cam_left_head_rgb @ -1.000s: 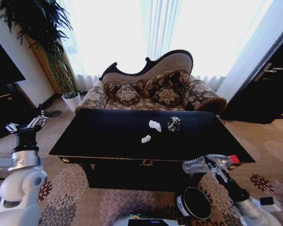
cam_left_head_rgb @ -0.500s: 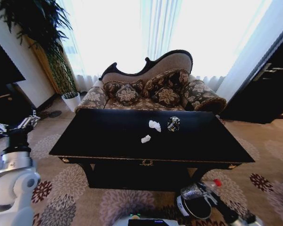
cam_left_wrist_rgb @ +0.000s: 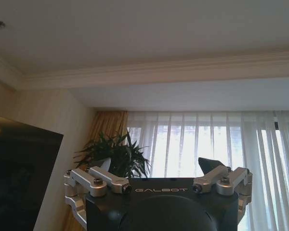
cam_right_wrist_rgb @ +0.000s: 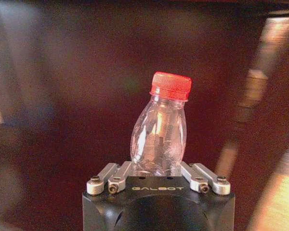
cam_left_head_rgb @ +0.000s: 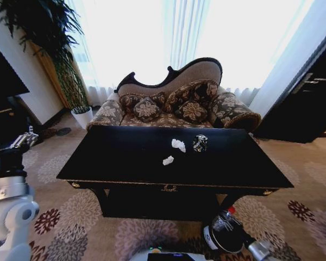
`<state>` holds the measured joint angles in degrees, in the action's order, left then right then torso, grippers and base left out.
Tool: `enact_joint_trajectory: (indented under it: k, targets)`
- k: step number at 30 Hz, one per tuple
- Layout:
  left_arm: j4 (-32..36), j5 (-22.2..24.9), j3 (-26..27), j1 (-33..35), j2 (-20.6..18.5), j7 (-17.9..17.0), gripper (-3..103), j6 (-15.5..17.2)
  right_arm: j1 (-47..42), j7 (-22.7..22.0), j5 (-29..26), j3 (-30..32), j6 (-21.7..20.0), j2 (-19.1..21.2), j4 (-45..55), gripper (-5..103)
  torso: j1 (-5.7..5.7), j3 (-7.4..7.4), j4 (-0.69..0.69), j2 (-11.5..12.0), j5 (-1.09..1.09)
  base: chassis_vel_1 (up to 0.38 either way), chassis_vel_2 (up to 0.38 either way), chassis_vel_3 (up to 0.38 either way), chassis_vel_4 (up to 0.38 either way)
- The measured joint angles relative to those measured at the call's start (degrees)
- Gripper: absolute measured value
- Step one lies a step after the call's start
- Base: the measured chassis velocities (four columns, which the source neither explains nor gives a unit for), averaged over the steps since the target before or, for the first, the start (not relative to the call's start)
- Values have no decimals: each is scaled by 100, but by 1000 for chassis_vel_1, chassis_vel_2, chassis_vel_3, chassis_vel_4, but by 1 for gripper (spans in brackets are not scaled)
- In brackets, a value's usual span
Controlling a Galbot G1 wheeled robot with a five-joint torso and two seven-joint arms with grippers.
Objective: Move to the front of the table and place the trash on the table into the trash bin.
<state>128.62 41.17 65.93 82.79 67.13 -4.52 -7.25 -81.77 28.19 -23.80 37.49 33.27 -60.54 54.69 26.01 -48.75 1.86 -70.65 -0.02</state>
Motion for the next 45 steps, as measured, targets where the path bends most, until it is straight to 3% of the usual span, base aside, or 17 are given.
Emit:
enact_joint_trajectory:
  k: [2,3,4,6,10,23,29,37,39,40,43,45]
  targets:
    - [58,-31,8,30,8,0,100,4,95,-884,199,-41,-353,-66,-6,26,0,0,0,0,1,0,0,0,0]
    - [58,-31,8,30,8,0,100,4,95,-884,199,-41,-353,-66,-6,26,0,0,0,0,1,0,0,0,0]
    - [83,-37,30,43,7,0,100,14,150,-1234,343,-62,-526,-102,-45,26,0,0,0,0,0,0,0,0,0]
    - [112,-39,82,58,-11,0,100,30,230,-1521,649,-68,-694,-149,-183,26,0,0,0,0,2,0,0,0,0]
    - [119,-39,137,63,-41,-2,100,53,382,-1741,1212,-54,-740,-182,-646,26,0,0,0,0,1,0,0,0,0]
    - [258,-190,-150,38,128,-35,100,125,501,-1880,1096,-157,-895,-478,-871,26,0,0,0,0,2,0,0,0,0]
    - [305,-190,-99,101,122,-40,100,133,457,-1725,1260,-140,-886,-453,-854,22,0,0,1,0,1,0,0,0,0]
    - [314,-183,-77,149,175,-42,100,95,407,-1652,1279,-118,-861,-464,-785,47,0,0,0,-1,1,0,0,0,0]
    - [315,-185,-81,153,183,-41,100,89,395,-1645,1279,-118,-854,-475,-767,47,0,0,1,-1,1,0,0,0,0]
    - [316,-186,-81,154,183,-40,100,87,391,-1638,1279,-116,-849,-475,-762,59,0,0,0,-1,1,0,0,0,0]
    - [316,-186,-65,152,153,-38,100,86,377,-1569,1279,-107,-817,-475,-744,75,0,0,0,-1,1,0,0,0,0]
    - [316,-185,-59,151,143,-38,100,86,373,-1541,1281,-103,-814,-475,-739,75,0,0,1,-1,1,0,0,0,0]
